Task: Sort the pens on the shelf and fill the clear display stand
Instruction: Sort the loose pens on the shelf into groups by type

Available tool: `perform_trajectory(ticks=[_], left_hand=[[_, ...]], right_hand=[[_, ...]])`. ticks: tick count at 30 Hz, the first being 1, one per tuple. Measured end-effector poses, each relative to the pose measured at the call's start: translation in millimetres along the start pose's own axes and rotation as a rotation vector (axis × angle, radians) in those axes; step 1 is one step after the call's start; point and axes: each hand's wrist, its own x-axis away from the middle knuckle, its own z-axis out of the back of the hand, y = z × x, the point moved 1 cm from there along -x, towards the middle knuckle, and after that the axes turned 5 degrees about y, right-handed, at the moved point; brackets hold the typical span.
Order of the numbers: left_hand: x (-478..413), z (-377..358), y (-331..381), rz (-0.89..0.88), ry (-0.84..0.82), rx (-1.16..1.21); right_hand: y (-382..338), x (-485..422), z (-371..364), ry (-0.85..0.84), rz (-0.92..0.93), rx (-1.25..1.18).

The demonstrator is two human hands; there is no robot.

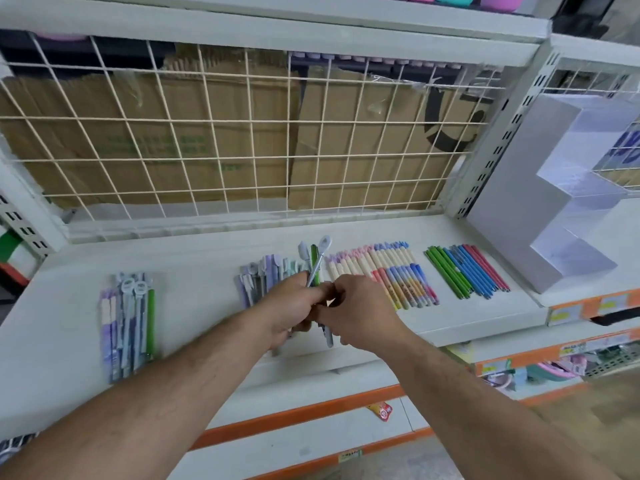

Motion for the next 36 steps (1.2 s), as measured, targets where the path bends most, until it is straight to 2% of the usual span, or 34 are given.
perform_trajectory(ticks=[6,15,23,30,36], left_hand=[[-6.1,-57.8,14.9,0.008,0.001,0.047],[-26.0,-134.4,25.9,0.078,0.039,0.146],[-41.7,-172.3,25.4,0.156,0.124,0.275],[-49.5,-189.6,22.1,0.163,0.142,0.248],[-55.2,-192.6,18.3,0.131,0.164,0.278]], right_hand=[[36.1,-12.4,39.1,0.035,0.008,0.024],[86.4,-26.2,90.3,-0.060,0.025,0.093],[119.7,-34.3,111.5,0.051,0.021,0.077],[135.3,-41.9,120.5,0.075,0.041,0.159],[147.4,-48.2,125.5,0.117,-0.026,-0.032]])
